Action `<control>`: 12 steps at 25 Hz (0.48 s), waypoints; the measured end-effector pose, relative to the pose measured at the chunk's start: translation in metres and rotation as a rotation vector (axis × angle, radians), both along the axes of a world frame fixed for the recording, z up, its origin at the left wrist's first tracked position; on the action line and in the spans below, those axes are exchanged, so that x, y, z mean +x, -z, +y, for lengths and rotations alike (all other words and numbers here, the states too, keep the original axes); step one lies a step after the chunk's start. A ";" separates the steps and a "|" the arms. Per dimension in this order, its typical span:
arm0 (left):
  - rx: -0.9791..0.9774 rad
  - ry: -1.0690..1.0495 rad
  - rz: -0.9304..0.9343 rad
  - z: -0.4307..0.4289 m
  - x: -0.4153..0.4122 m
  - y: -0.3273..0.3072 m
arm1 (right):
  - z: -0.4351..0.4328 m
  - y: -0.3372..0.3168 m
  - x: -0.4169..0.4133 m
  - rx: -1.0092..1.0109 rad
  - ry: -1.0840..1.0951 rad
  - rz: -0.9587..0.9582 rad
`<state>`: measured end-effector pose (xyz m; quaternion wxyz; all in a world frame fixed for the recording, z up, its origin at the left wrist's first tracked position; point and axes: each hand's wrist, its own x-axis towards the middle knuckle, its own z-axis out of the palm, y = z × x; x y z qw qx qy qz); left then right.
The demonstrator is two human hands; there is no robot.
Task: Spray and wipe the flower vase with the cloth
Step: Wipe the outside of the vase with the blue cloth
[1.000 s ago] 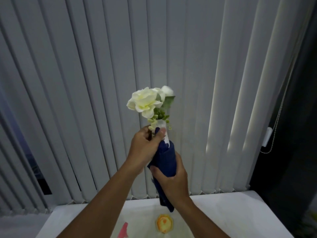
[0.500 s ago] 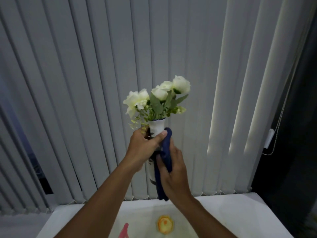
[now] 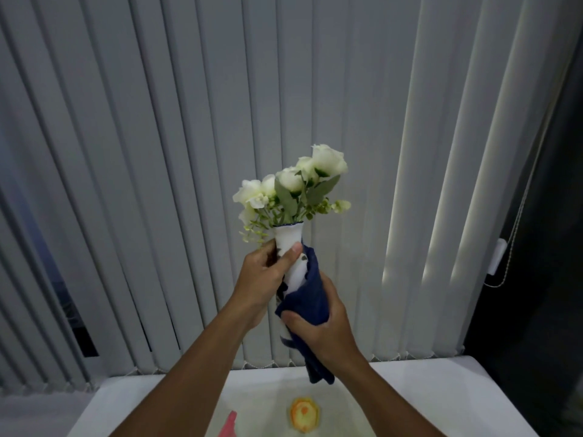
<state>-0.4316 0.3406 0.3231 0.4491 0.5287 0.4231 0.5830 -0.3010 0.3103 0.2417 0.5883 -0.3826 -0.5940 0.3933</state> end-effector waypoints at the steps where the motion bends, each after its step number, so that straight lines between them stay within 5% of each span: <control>1: 0.005 -0.059 0.039 0.000 0.004 0.004 | -0.001 0.001 -0.005 0.010 0.044 0.011; 8: 0.118 -0.459 0.402 -0.002 0.037 0.002 | 0.002 0.014 -0.027 0.054 0.423 -0.230; 12: 0.060 -0.466 0.478 0.014 0.025 -0.007 | 0.002 0.025 -0.025 0.062 0.423 -0.329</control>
